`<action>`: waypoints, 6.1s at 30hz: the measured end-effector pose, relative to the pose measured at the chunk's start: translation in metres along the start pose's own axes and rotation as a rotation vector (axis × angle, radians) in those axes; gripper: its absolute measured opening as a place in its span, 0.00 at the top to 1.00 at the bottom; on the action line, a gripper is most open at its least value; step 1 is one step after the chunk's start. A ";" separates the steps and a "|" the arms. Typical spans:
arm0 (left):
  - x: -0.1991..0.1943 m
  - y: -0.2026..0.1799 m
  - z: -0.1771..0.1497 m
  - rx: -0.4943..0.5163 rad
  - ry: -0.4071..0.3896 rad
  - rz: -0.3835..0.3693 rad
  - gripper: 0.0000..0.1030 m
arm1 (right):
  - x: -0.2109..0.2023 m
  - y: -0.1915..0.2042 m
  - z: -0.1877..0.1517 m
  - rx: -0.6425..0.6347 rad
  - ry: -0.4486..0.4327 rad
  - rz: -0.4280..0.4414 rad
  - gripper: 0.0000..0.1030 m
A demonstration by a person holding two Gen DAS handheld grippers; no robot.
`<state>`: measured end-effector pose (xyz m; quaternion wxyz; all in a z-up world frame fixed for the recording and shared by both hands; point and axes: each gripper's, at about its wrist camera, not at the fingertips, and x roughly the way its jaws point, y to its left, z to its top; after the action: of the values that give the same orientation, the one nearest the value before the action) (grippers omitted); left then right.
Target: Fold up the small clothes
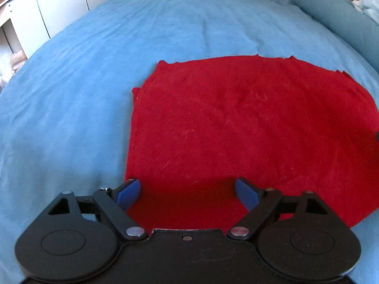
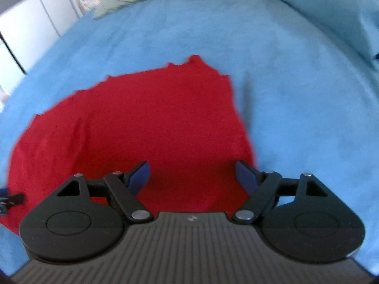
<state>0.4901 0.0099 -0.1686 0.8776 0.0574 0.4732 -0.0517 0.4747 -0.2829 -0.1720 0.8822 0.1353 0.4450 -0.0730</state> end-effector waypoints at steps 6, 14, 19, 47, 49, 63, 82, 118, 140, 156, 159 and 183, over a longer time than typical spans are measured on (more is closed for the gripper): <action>-0.071 -0.012 0.009 0.030 -0.152 0.134 0.00 | -0.082 -0.027 0.007 0.028 -0.102 0.016 0.06; -0.091 -0.058 0.003 0.059 -0.062 0.024 0.00 | -0.109 -0.025 -0.045 0.079 0.039 0.069 0.05; -0.058 -0.082 0.009 0.052 0.002 -0.022 0.00 | -0.077 -0.041 -0.066 0.257 0.060 0.087 0.06; 0.042 -0.102 0.051 -0.070 0.294 -0.014 0.00 | -0.047 -0.026 0.012 0.318 0.035 0.237 0.77; 0.038 -0.088 0.058 -0.097 0.305 -0.071 0.00 | -0.061 0.001 0.031 0.291 0.012 0.300 0.77; -0.037 0.101 -0.038 -0.121 0.202 0.038 0.00 | 0.007 0.322 -0.033 -0.448 0.302 0.499 0.78; -0.067 0.095 -0.041 -0.078 0.094 -0.094 0.00 | -0.086 0.238 -0.027 -0.336 -0.077 0.325 0.05; -0.042 0.092 -0.043 -0.047 0.119 0.060 0.01 | -0.055 0.138 -0.103 -0.251 0.010 0.046 0.08; 0.018 0.103 0.036 -0.177 0.087 -0.241 0.11 | 0.015 0.140 0.001 -0.012 0.145 0.325 0.00; 0.032 0.092 0.047 -0.156 0.081 -0.330 0.65 | 0.031 0.169 -0.002 -0.055 0.143 0.358 0.52; 0.022 0.089 0.049 -0.158 0.070 -0.310 0.73 | 0.023 0.172 -0.002 -0.065 0.115 0.343 0.60; -0.121 -0.030 -0.081 -0.054 0.084 -0.346 0.76 | -0.153 0.058 -0.116 -0.003 0.118 0.274 0.64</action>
<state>0.3532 -0.0033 -0.1134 0.8364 -0.0463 0.5133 -0.1868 0.3100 -0.1909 -0.1046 0.8565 0.1975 0.4735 0.0566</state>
